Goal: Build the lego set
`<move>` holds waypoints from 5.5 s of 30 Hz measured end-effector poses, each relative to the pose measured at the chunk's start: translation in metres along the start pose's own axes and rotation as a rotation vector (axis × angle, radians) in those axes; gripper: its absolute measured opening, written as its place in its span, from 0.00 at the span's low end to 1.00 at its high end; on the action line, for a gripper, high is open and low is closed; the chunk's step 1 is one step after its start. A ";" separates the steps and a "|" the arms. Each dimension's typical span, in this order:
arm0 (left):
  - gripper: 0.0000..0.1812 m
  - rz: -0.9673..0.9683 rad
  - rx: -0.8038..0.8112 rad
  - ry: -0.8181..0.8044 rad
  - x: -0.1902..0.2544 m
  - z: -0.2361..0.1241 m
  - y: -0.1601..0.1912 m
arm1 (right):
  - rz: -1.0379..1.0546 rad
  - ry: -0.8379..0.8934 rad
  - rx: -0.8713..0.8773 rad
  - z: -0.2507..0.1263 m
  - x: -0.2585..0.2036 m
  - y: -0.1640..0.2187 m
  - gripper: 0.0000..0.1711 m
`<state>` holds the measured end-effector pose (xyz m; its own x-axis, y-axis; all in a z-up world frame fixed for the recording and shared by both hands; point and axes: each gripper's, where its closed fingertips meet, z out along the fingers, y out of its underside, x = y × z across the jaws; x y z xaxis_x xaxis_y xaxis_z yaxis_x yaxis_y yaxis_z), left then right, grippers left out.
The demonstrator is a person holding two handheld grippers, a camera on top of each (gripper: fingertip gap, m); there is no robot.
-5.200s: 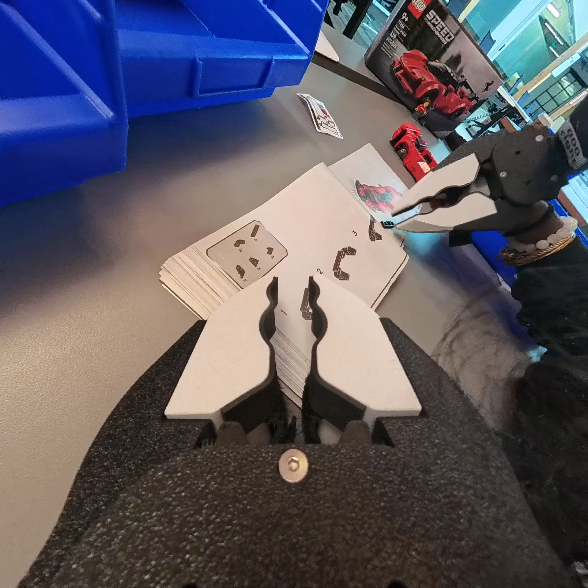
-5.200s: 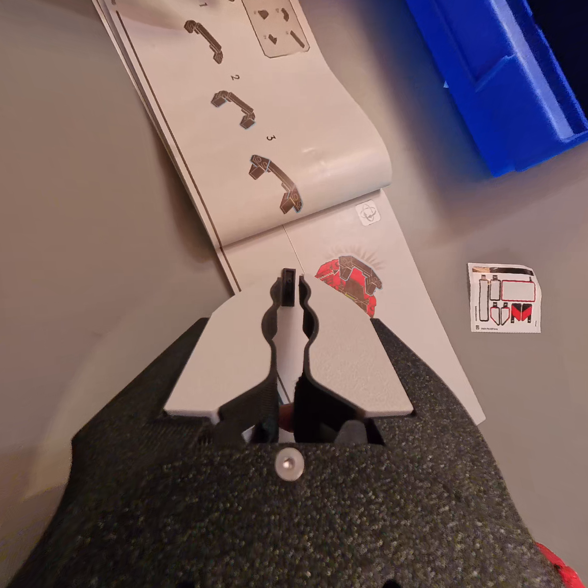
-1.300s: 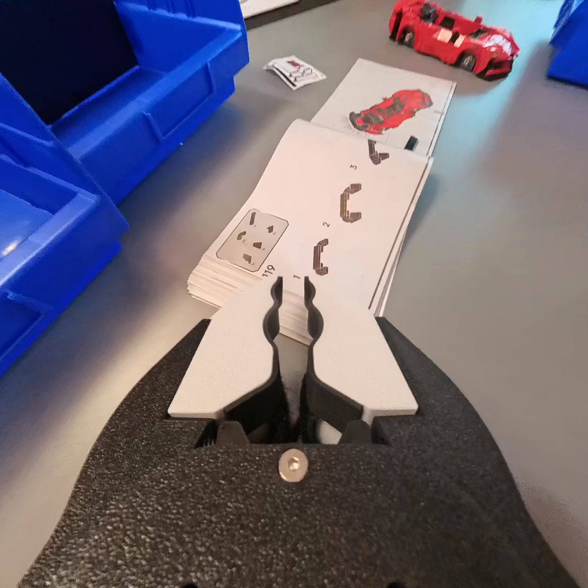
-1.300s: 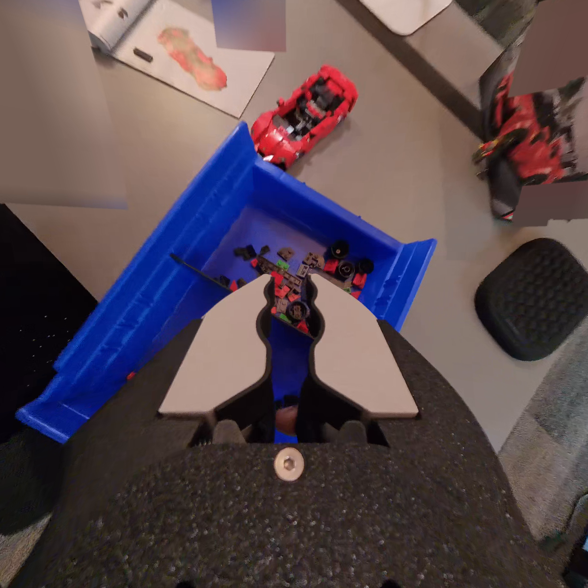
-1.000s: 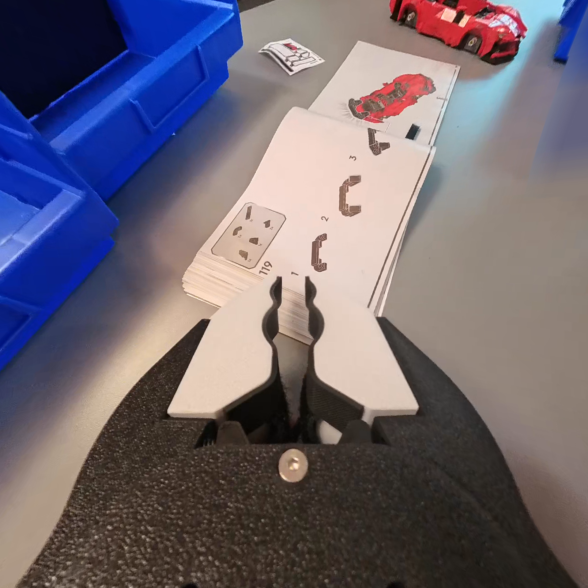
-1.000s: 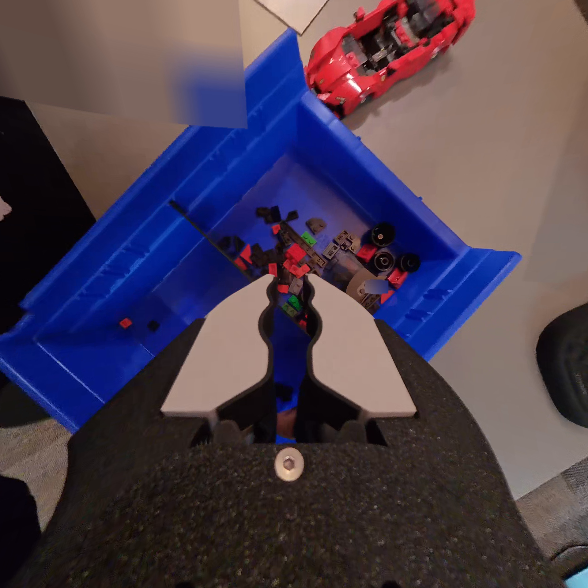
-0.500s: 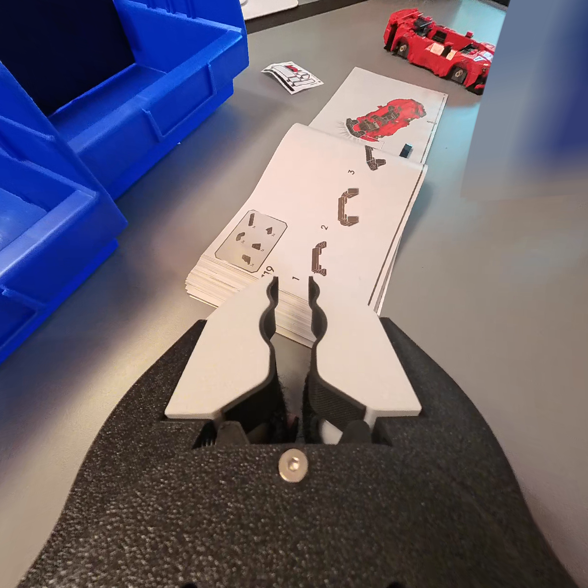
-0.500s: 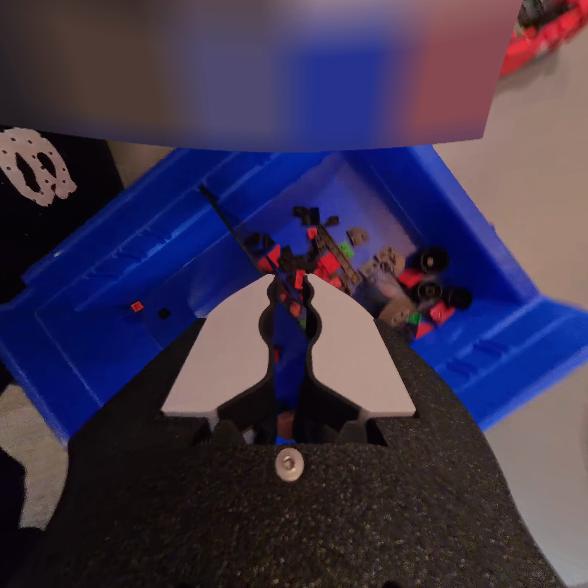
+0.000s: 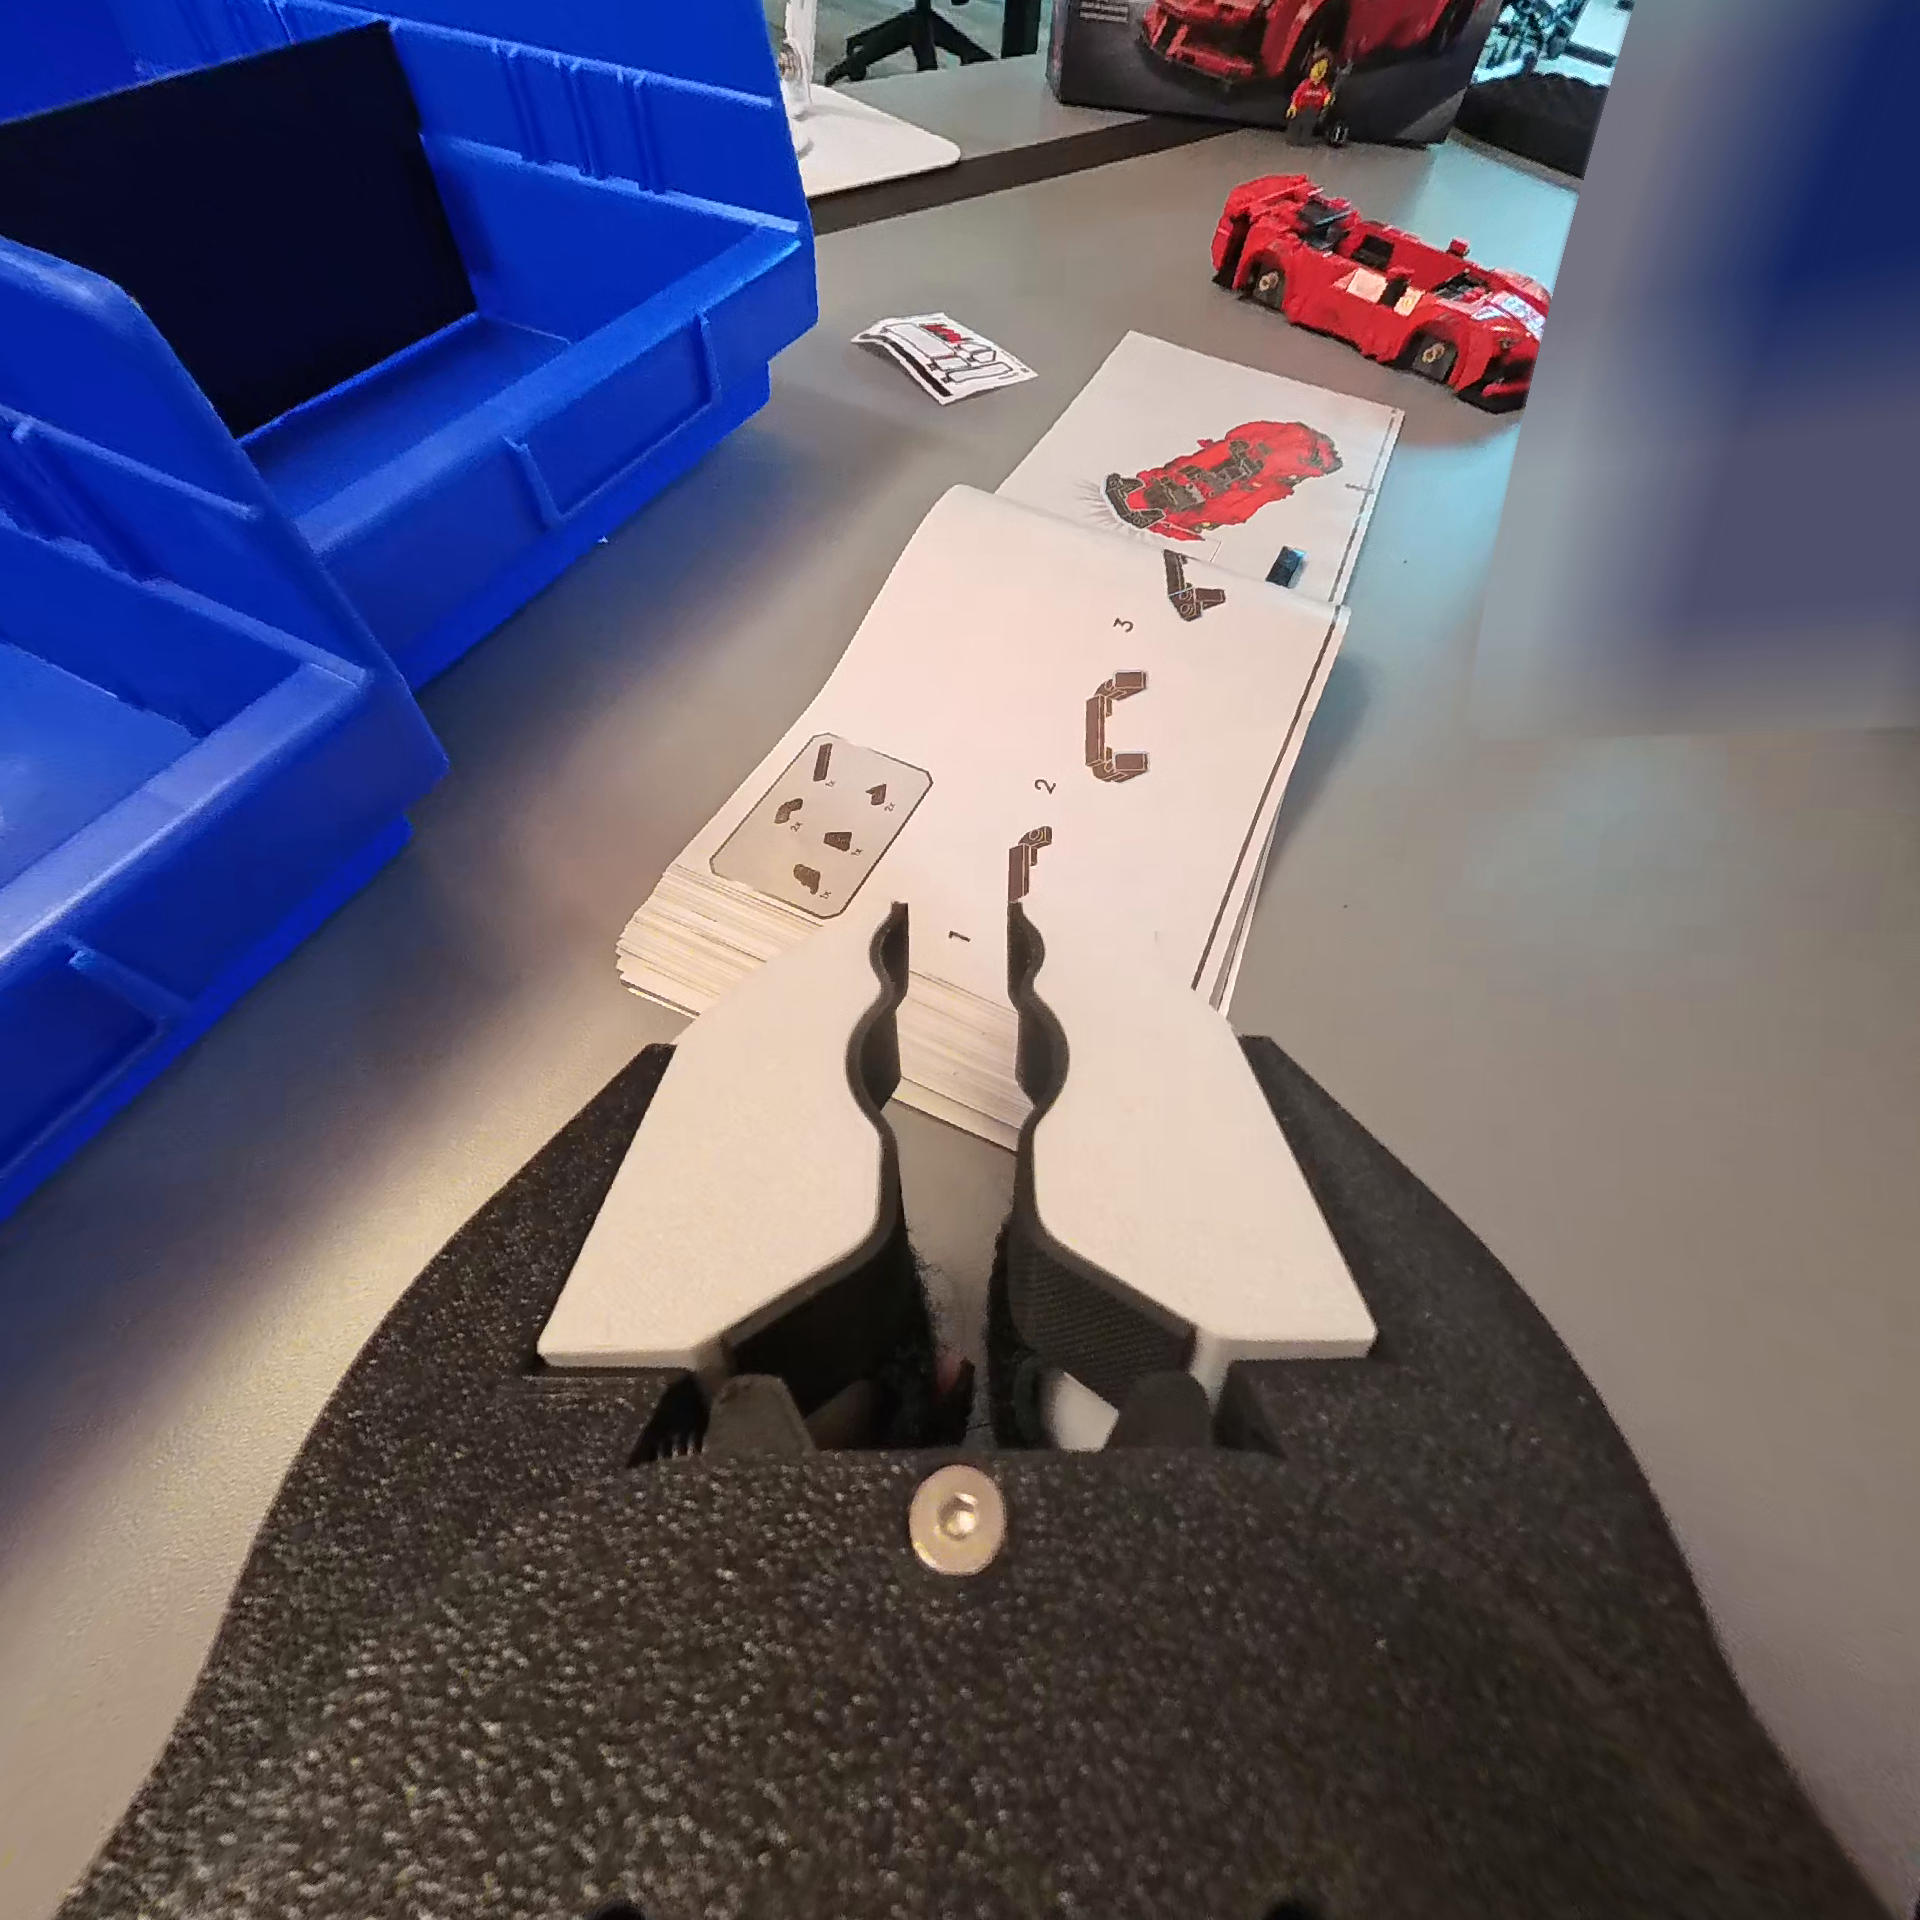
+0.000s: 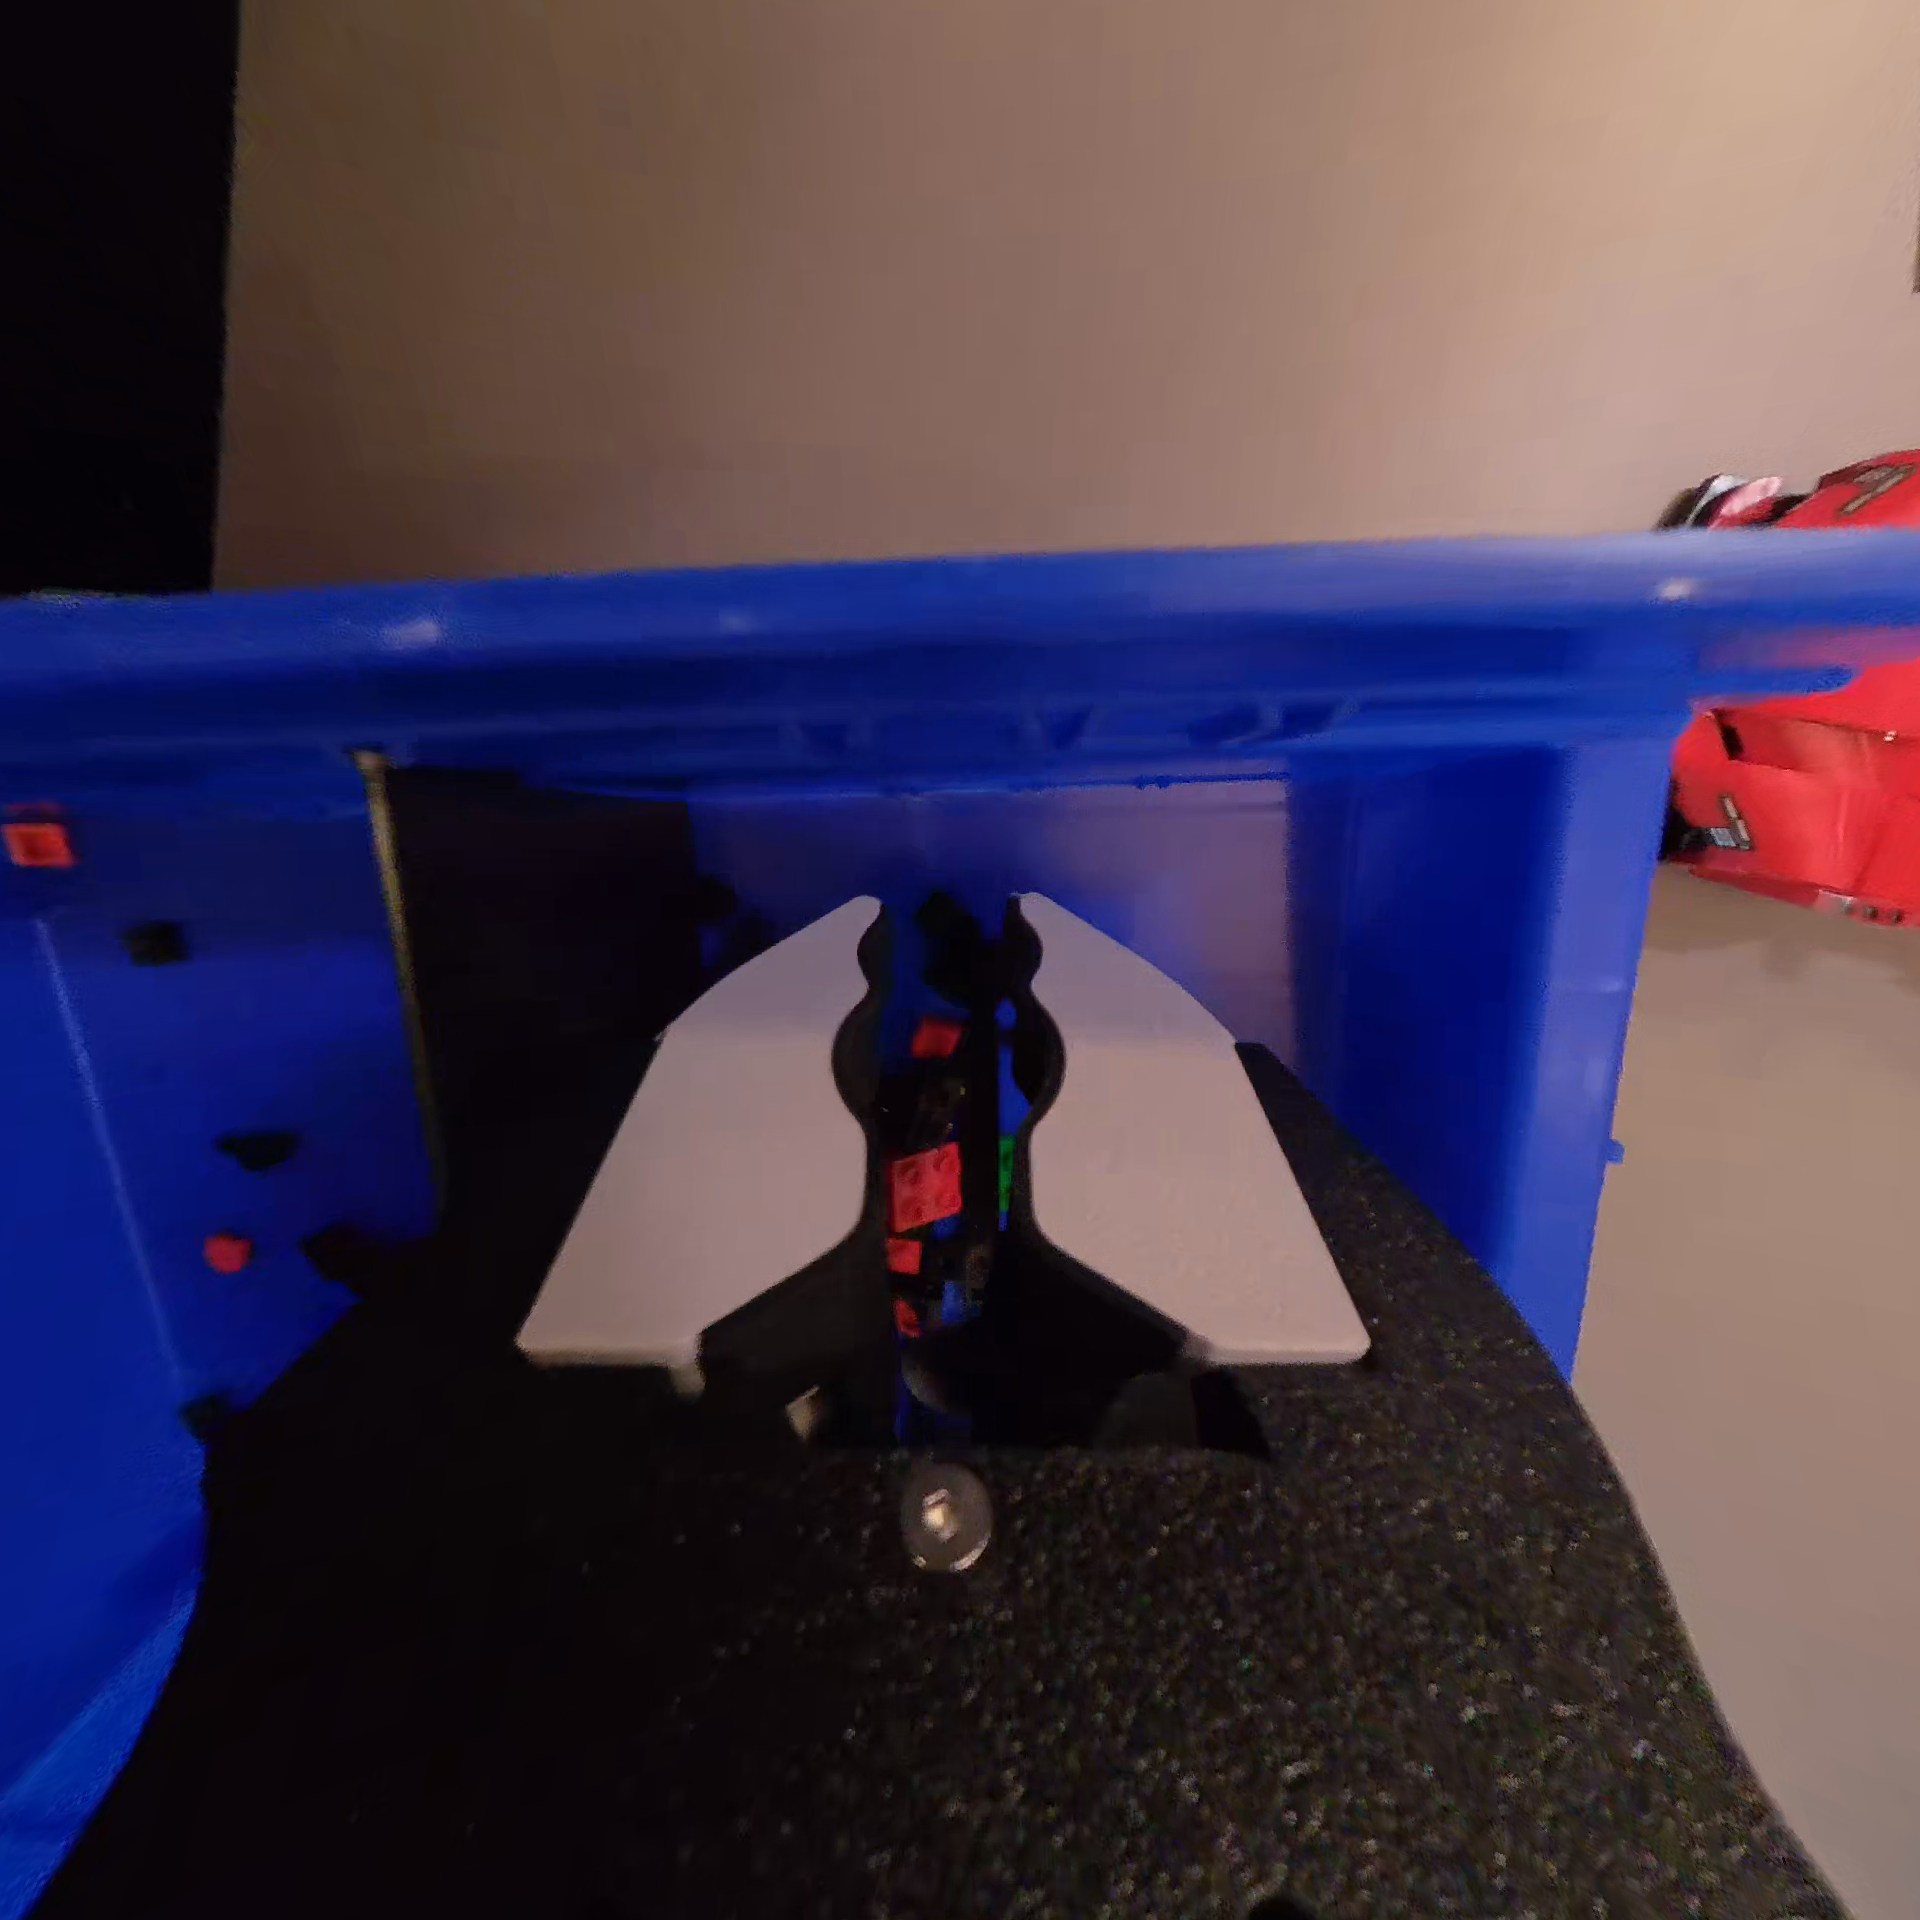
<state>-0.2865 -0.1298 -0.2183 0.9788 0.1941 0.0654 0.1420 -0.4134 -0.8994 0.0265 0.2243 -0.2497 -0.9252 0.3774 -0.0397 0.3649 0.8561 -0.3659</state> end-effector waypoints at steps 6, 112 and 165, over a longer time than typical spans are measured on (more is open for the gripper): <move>0.10 -0.003 0.001 0.010 0.000 -0.001 0.000 | -0.030 -0.011 -0.045 0.009 0.002 0.010 0.06; 0.16 0.014 0.048 0.041 0.006 -0.004 -0.005 | 0.359 -0.085 0.003 -0.063 -0.014 0.042 0.00; 0.15 0.018 0.022 0.048 0.006 0.001 -0.003 | 1.010 0.148 -0.417 -0.097 -0.023 0.112 0.14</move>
<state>-0.2813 -0.1267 -0.2156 0.9871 0.1440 0.0693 0.1217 -0.3963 -0.9100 0.0987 0.3457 -0.1998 -0.1695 0.9853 -0.0218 0.9784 0.1709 0.1162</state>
